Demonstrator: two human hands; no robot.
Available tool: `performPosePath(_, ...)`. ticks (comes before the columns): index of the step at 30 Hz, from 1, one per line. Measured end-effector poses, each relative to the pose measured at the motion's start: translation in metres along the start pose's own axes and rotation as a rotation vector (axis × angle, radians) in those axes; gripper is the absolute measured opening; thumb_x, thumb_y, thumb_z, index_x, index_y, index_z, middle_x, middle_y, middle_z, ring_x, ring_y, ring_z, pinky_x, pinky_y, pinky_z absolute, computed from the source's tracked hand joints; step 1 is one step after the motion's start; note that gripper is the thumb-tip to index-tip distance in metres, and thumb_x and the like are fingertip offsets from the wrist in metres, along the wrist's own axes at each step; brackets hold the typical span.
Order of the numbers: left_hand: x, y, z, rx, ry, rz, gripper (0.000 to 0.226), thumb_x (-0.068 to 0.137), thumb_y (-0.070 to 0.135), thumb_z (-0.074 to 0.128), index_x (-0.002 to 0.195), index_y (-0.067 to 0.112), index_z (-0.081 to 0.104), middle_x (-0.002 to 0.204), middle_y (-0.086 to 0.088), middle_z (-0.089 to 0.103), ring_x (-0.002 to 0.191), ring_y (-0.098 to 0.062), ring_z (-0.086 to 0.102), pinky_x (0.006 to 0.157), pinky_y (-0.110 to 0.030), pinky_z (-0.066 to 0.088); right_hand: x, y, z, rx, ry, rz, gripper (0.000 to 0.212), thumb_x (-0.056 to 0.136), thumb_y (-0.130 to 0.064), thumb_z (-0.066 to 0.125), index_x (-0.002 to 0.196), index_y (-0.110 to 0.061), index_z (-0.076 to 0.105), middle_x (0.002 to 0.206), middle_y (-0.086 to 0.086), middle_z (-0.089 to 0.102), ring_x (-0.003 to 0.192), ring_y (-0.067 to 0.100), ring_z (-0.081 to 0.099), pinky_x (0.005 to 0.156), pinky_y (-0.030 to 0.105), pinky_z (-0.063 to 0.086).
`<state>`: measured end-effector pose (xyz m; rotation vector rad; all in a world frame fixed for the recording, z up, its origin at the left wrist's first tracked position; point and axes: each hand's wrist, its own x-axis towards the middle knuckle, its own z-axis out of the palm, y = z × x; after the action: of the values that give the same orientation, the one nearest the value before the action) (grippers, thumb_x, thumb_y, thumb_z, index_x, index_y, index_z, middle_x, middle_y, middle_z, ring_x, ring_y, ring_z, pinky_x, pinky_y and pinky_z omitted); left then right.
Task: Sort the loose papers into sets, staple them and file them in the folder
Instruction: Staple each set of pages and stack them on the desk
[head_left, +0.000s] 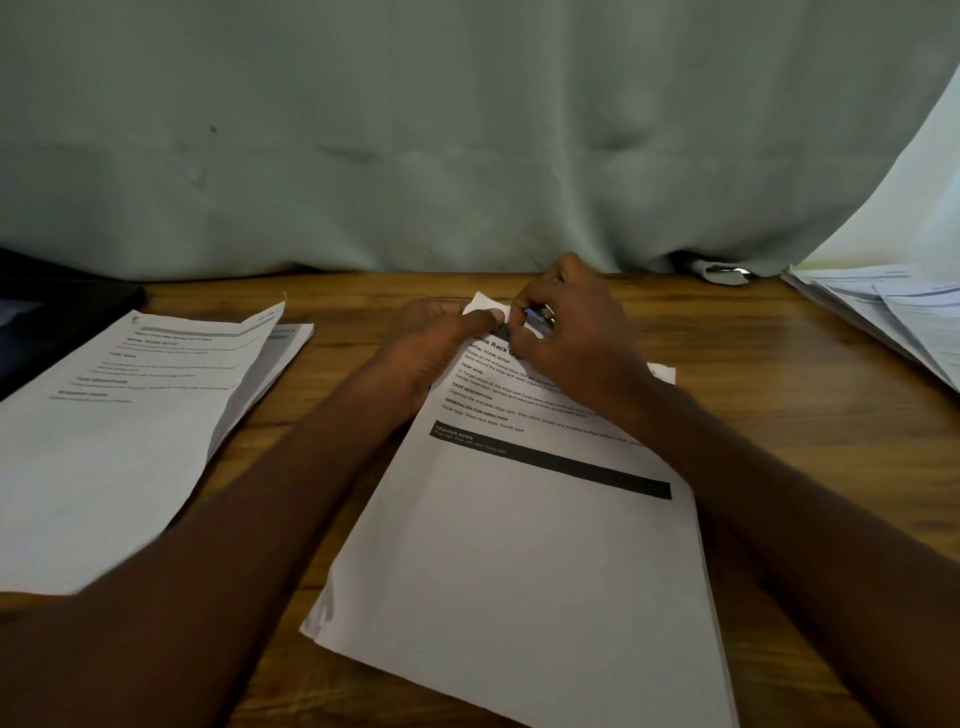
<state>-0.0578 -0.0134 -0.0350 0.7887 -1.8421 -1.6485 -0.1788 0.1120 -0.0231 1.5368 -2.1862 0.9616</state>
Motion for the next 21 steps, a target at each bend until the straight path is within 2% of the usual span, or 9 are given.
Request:
performPosePath(3,0.000,0.000,-0.001,-0.039,-0.034,0.000,0.022,0.090,0.031,0.077,0.100,0.011,0.076,0.088,-0.012,0.079,0.068,-0.023,0.075,0.067,-0.034,0.059,0.004,0.004,-0.006,0.184,0.019,0.072,0.020,0.095,-0.023,0.065,0.114,-0.027,0.063,0.115,-0.001,0.051,0.094,0.008,0.053,0.069,0.019,0.040)
performPosePath(5,0.001,0.000,-0.001,-0.029,-0.066,-0.004,0.023,0.090,0.032,0.077,0.106,0.016,0.075,0.093,-0.010,0.080,0.078,-0.026,0.078,0.075,-0.040,0.062,0.011,0.009,-0.011,0.378,-0.013,0.227,0.030,0.100,-0.016,0.058,0.126,-0.030,0.053,0.124,0.000,0.049,0.095,0.008,0.055,0.068,0.018,0.044)
performPosePath(7,0.001,0.000,-0.002,-0.026,-0.103,-0.009,0.023,0.089,0.029,0.078,0.110,0.018,0.074,0.098,-0.010,0.080,0.087,-0.029,0.078,0.081,-0.044,0.063,0.018,0.018,-0.018,0.497,-0.045,0.382,0.041,0.102,-0.014,0.059,0.137,-0.030,0.046,0.127,0.001,0.052,0.098,0.010,0.058,0.072,0.022,0.047)
performPosePath(10,0.001,-0.001,-0.002,-0.043,-0.137,-0.020,0.024,0.091,0.029,0.077,0.111,0.017,0.075,0.101,-0.012,0.079,0.092,-0.032,0.077,0.089,-0.049,0.061,0.023,0.033,-0.030,0.684,-0.022,0.537,0.043,0.095,-0.015,0.072,0.135,-0.021,0.060,0.117,0.000,0.067,0.101,0.015,0.066,0.081,0.028,0.054)
performPosePath(12,0.000,0.000,-0.002,-0.041,-0.131,-0.014,0.021,0.092,0.029,0.075,0.110,0.018,0.075,0.101,-0.011,0.080,0.092,-0.033,0.077,0.090,-0.051,0.060,0.023,0.040,-0.036,0.840,-0.009,0.584,0.036,0.091,-0.015,0.076,0.127,-0.017,0.069,0.099,-0.001,0.075,0.088,0.014,0.069,0.070,0.028,0.057)
performPosePath(14,-0.001,-0.001,0.000,-0.047,-0.113,-0.001,0.021,0.093,0.027,0.075,0.112,0.019,0.074,0.101,-0.010,0.080,0.093,-0.034,0.077,0.090,-0.052,0.061,0.021,0.042,-0.038,0.899,-0.003,0.541,0.029,0.092,-0.016,0.075,0.121,-0.019,0.073,0.097,0.001,0.076,0.079,0.015,0.068,0.059,0.026,0.055)
performPosePath(17,-0.003,-0.002,0.004,-0.006,-0.088,0.042,0.023,0.092,0.026,0.076,0.114,0.021,0.073,0.096,-0.004,0.080,0.086,-0.026,0.079,0.079,-0.043,0.064,0.018,0.041,-0.039,0.607,-0.036,0.255,0.031,0.096,-0.021,0.071,0.126,-0.030,0.069,0.107,-0.005,0.074,0.075,0.009,0.071,0.064,0.017,0.055)
performPosePath(19,-0.004,-0.003,0.005,0.026,-0.076,0.081,0.020,0.091,0.027,0.077,0.110,0.022,0.073,0.093,-0.001,0.081,0.082,-0.021,0.079,0.070,-0.034,0.064,0.016,0.037,-0.038,0.382,-0.122,0.076,0.035,0.099,-0.026,0.067,0.133,-0.031,0.066,0.121,-0.011,0.069,0.093,0.000,0.066,0.078,0.013,0.049)
performPosePath(21,-0.005,-0.003,0.006,0.058,-0.046,0.108,0.017,0.091,0.027,0.077,0.106,0.021,0.072,0.091,0.001,0.081,0.080,-0.018,0.078,0.067,-0.030,0.063,0.015,0.033,-0.037,0.235,-0.222,-0.019,0.036,0.102,-0.031,0.061,0.138,-0.028,0.062,0.134,-0.007,0.064,0.112,0.002,0.057,0.087,0.012,0.040)
